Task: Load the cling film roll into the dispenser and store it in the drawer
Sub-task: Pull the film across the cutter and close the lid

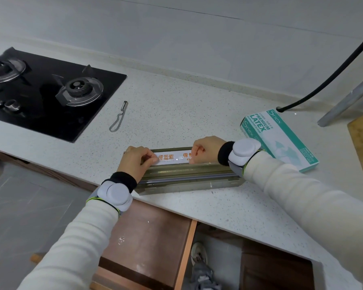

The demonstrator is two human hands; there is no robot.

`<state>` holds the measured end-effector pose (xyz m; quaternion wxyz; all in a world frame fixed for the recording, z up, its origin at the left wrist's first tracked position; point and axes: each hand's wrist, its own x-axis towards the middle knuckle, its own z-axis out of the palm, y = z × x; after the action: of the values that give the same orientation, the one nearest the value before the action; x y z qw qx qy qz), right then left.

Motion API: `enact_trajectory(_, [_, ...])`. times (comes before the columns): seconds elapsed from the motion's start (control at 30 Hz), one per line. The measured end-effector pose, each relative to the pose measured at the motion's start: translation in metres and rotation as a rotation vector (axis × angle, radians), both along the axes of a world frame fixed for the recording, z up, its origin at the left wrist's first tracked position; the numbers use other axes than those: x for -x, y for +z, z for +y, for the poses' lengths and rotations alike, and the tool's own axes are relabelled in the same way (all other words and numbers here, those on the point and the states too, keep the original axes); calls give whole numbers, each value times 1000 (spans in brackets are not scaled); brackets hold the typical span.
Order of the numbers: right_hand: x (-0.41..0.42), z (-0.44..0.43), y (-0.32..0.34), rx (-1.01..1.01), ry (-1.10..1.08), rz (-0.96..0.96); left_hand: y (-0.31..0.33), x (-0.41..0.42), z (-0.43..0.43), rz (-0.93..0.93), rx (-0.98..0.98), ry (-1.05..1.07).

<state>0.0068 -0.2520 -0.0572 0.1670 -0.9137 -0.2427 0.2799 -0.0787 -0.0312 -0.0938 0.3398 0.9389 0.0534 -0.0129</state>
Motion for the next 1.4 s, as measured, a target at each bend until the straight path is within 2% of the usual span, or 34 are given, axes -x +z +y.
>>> enact_trajectory(0.27, [-8, -19, 2, 50, 18, 15, 2, 0, -1, 6, -12, 1])
enact_trajectory(0.6, [-10, -42, -10, -34, -31, -39, 14, -10, 0, 74, -99, -40])
enact_trajectory(0.8, [-9, -46, -11, -86, -46, -45, 21, -22, -37, -36, -200, -136])
enact_trajectory(0.97, [-10, -45, -9, -117, -60, -36, 23, -36, -90, -53, -196, -276])
enact_trajectory(1.07, [-10, -45, -9, -118, -43, -47, 20, -44, -105, 2, -218, -308])
enact_trajectory(1.2, [-10, -47, -11, -133, -43, -41, 14, -49, -110, 114, -177, -318])
enact_trajectory(1.4, [-11, -50, -8, -154, -46, -4, 10, -47, -108, 51, -142, -268])
